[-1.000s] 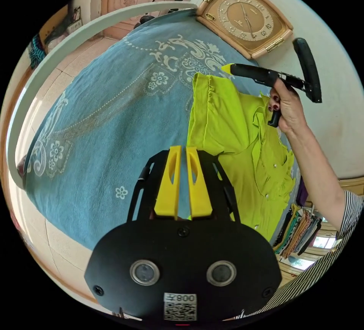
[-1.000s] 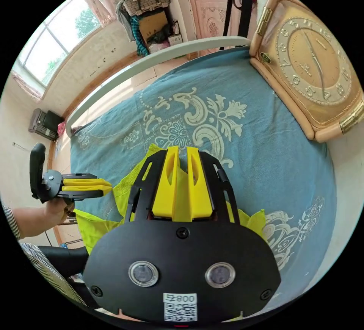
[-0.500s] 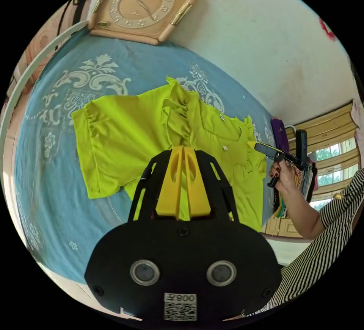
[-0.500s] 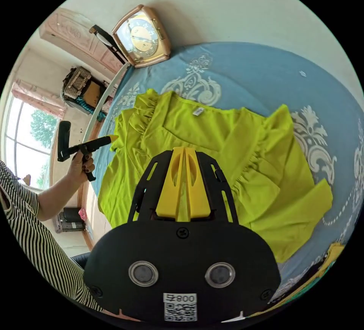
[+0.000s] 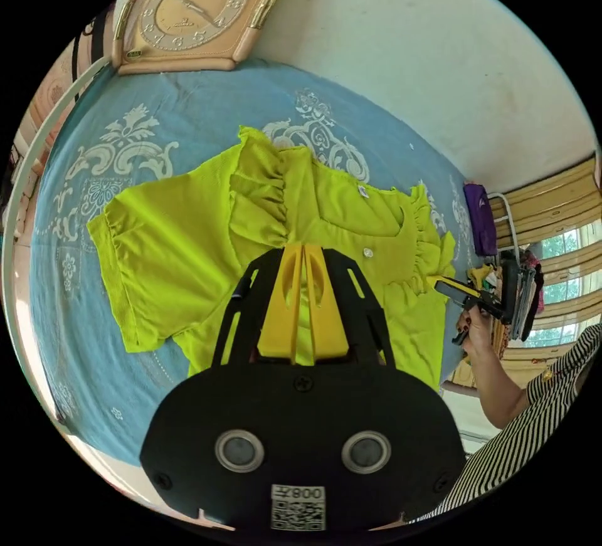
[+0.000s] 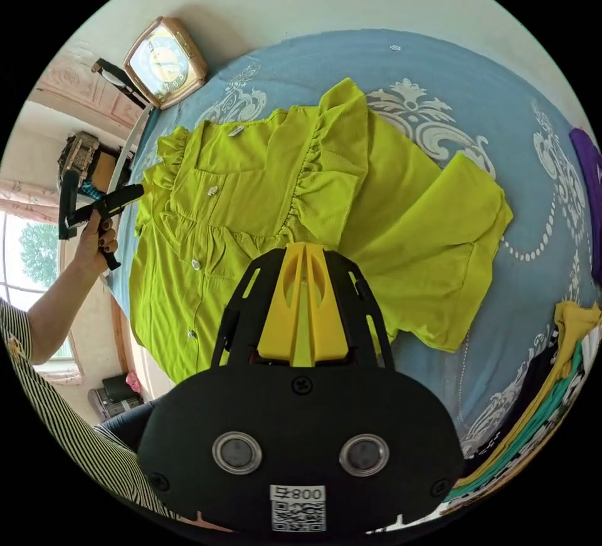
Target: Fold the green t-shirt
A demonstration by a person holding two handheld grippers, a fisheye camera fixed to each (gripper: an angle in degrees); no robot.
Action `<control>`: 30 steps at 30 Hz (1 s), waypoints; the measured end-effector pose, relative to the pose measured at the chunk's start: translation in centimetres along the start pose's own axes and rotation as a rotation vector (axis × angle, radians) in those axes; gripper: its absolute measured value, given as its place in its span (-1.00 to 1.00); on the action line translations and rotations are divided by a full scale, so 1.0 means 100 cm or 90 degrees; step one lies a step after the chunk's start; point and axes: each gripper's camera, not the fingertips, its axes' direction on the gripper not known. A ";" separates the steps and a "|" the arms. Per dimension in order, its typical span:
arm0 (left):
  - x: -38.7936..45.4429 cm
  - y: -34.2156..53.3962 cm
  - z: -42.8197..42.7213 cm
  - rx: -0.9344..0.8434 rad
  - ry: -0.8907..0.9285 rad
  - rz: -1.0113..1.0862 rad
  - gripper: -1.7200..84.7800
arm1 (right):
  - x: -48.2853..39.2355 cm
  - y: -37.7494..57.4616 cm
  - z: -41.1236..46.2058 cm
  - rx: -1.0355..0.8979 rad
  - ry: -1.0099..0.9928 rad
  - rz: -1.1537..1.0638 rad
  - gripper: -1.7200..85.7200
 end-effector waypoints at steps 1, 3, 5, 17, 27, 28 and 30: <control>0.022 -0.008 0.020 -0.014 0.041 0.047 -0.90 | 0.016 0.013 -0.013 0.029 0.000 0.037 -0.94; 0.061 -0.022 0.057 -0.046 0.099 0.127 -0.86 | 0.045 0.033 -0.028 0.057 0.008 0.104 -0.92; 0.101 -0.038 0.095 -0.074 0.148 0.203 -0.82 | 0.075 0.054 -0.039 0.075 0.016 0.165 -0.89; 0.346 -0.099 0.321 -0.249 0.142 0.682 -0.75 | 0.162 0.113 -0.026 0.091 0.008 0.284 -0.78; 0.417 -0.091 0.475 -0.364 0.014 0.800 -0.79 | 0.186 0.131 -0.005 0.119 -0.008 0.308 -0.81; 0.419 -0.090 0.484 -0.348 -0.008 0.807 -0.81 | 0.188 0.132 -0.002 0.121 -0.005 0.308 -0.81; 0.421 -0.088 0.494 -0.345 -0.013 0.824 -0.85 | 0.189 0.134 0.001 0.122 -0.001 0.307 -0.83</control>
